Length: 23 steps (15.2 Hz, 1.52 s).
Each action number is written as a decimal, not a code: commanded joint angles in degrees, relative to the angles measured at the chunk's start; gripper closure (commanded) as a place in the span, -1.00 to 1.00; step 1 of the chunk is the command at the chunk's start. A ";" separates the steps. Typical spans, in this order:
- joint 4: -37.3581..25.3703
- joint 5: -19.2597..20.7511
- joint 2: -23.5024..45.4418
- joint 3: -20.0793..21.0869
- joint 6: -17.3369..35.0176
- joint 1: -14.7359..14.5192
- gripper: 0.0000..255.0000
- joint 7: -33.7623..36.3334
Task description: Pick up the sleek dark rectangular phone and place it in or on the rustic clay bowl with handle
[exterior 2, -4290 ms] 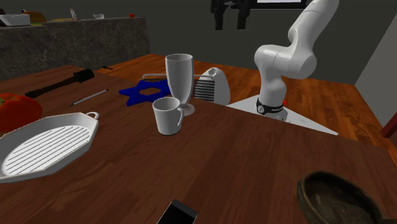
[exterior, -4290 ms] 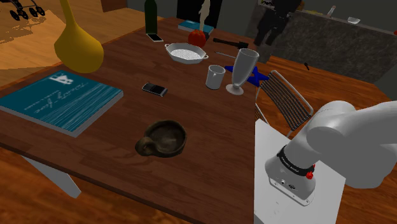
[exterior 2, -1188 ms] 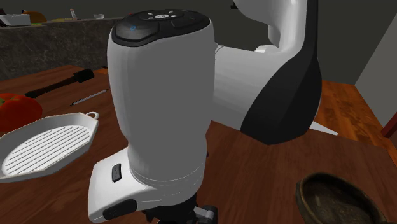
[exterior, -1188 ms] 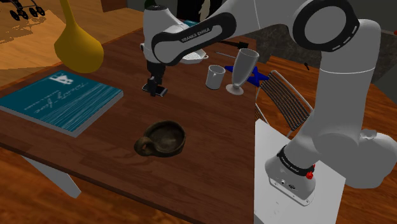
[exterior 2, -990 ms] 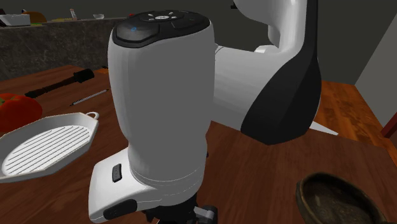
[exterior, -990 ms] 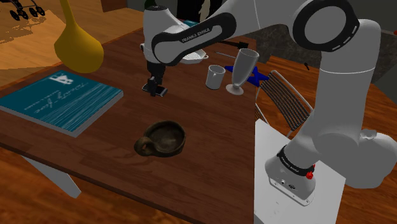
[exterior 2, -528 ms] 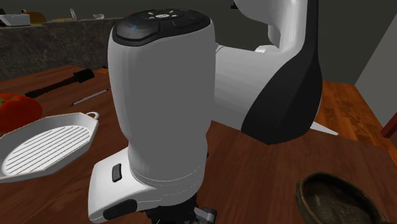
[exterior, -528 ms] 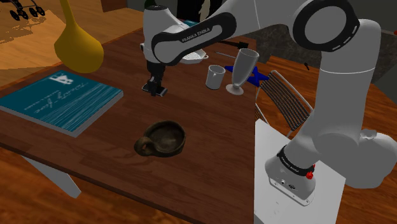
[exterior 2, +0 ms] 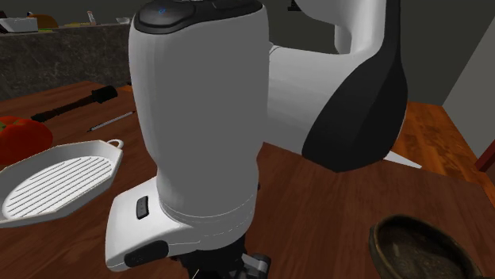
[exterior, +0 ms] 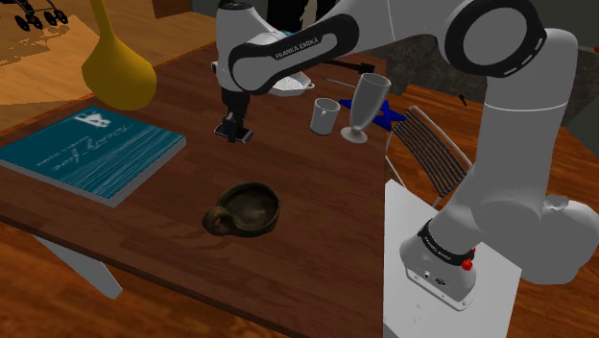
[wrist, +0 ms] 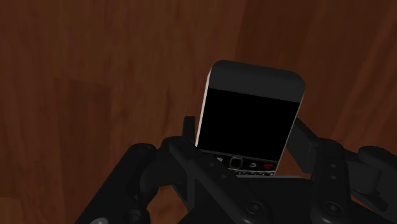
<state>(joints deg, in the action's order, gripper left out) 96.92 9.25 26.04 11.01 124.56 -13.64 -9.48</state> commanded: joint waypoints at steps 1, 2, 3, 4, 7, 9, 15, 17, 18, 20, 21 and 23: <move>-0.63 -0.21 -0.64 0.10 -1.27 0.05 1.00 -0.18; -0.94 -0.32 -0.97 0.15 -1.90 0.07 1.00 -0.27; -1.26 -0.42 -1.28 0.20 -2.53 0.09 1.00 -0.35; -1.60 -0.52 -1.58 0.24 -3.16 0.11 1.00 -0.44; -2.70 -0.80 -2.44 0.37 -5.09 0.15 1.00 -0.70; -3.51 -0.98 -2.95 0.44 -6.40 0.18 1.00 -0.86; -6.30 -1.43 -4.24 0.63 -10.44 0.19 1.00 -1.31; -7.36 -1.56 -4.58 0.69 -11.83 0.18 1.00 -1.45; -7.92 -1.62 -4.73 0.71 -12.52 0.18 1.00 -1.51; -9.07 -1.73 -5.00 0.76 -13.94 0.15 1.00 -1.64; -9.68 -1.78 -5.11 0.78 -14.66 0.14 1.00 -1.71; -10.95 -1.86 -5.30 0.82 -16.10 0.10 1.00 -1.83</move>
<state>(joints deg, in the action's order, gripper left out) 86.44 7.44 20.89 11.81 109.08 -13.53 -11.25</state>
